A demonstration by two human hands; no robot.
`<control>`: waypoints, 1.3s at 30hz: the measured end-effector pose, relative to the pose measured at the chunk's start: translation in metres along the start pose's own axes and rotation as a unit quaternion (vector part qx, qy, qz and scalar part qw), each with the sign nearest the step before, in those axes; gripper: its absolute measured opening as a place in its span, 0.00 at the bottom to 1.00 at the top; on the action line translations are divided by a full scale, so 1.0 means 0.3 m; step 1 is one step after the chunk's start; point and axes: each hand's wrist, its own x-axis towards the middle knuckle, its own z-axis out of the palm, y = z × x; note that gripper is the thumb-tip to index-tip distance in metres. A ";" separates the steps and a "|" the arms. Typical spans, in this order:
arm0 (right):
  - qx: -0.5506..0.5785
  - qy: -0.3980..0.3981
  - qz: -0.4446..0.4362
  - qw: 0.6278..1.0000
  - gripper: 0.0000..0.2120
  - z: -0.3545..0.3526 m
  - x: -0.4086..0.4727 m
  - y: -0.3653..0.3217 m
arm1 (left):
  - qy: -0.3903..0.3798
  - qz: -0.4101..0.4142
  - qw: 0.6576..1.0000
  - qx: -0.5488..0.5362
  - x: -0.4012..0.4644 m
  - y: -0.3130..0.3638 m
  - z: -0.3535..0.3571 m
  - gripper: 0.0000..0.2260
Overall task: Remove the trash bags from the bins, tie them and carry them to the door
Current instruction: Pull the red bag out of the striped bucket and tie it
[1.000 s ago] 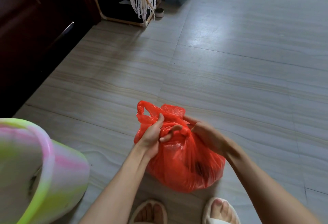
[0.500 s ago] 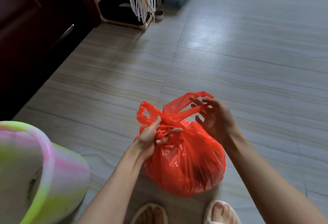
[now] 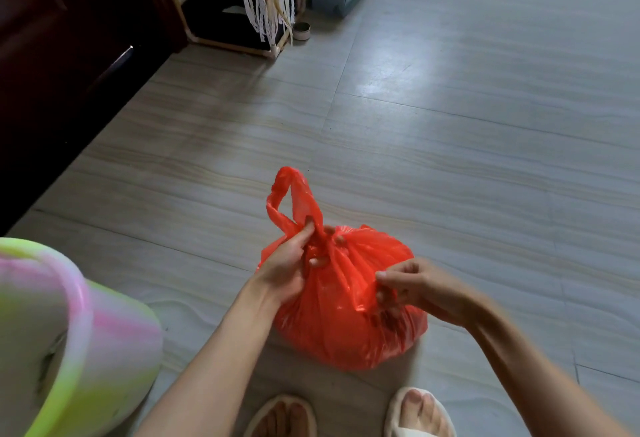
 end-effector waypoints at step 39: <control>0.053 0.040 -0.094 0.993 0.06 0.051 0.147 -0.098 | 0.044 0.546 0.402 0.734 -0.044 -0.001 -0.048 0.10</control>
